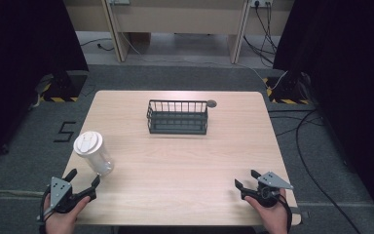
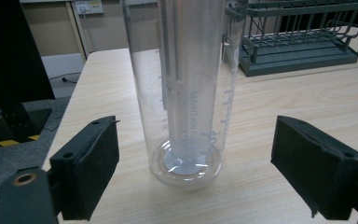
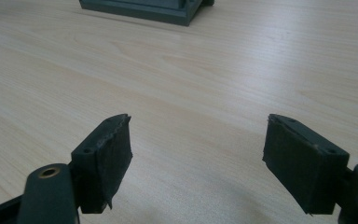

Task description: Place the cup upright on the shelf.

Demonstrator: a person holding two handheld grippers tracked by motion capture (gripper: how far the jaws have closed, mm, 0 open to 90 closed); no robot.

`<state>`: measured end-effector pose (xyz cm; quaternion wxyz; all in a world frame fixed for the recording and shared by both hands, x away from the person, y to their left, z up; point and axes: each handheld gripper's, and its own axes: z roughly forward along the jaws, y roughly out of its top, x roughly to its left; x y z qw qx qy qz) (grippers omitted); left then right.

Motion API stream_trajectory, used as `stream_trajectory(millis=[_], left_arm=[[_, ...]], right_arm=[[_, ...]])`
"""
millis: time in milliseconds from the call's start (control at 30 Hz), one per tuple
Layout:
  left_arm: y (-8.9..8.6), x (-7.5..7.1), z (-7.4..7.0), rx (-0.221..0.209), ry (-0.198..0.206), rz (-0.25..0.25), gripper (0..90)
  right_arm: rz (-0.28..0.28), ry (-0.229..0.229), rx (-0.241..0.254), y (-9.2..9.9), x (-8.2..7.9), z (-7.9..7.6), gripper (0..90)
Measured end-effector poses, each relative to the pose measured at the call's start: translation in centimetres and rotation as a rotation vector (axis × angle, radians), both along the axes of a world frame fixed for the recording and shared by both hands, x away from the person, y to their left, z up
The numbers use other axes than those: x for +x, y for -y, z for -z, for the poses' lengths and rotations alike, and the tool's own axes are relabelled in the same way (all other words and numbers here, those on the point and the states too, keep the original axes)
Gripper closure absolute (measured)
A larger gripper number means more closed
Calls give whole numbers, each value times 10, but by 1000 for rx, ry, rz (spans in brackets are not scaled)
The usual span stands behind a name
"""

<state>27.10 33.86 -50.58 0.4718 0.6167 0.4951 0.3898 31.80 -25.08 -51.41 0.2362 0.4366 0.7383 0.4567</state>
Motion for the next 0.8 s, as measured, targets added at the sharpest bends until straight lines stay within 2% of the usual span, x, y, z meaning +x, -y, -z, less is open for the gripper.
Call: stream_trajectory(millis=[167,333,467,567,800], left_arm=[[1,5,0,7,-8,-3,144],[2,15,2,19,-17,-5,144],[-1,25,8,-13,-43,-10,144],[-1,31,8,-3,-35,-5,144],[2,42,8,-11,-28,20,143]], right_arm=[[1,6,4,0,-1,0,237],[2,6,4,0,-1,0,237],[4,3,5,0,-1,0,237],[4,-1,6,1,0,0,238],[3,-1,6,1,-1,0,238]])
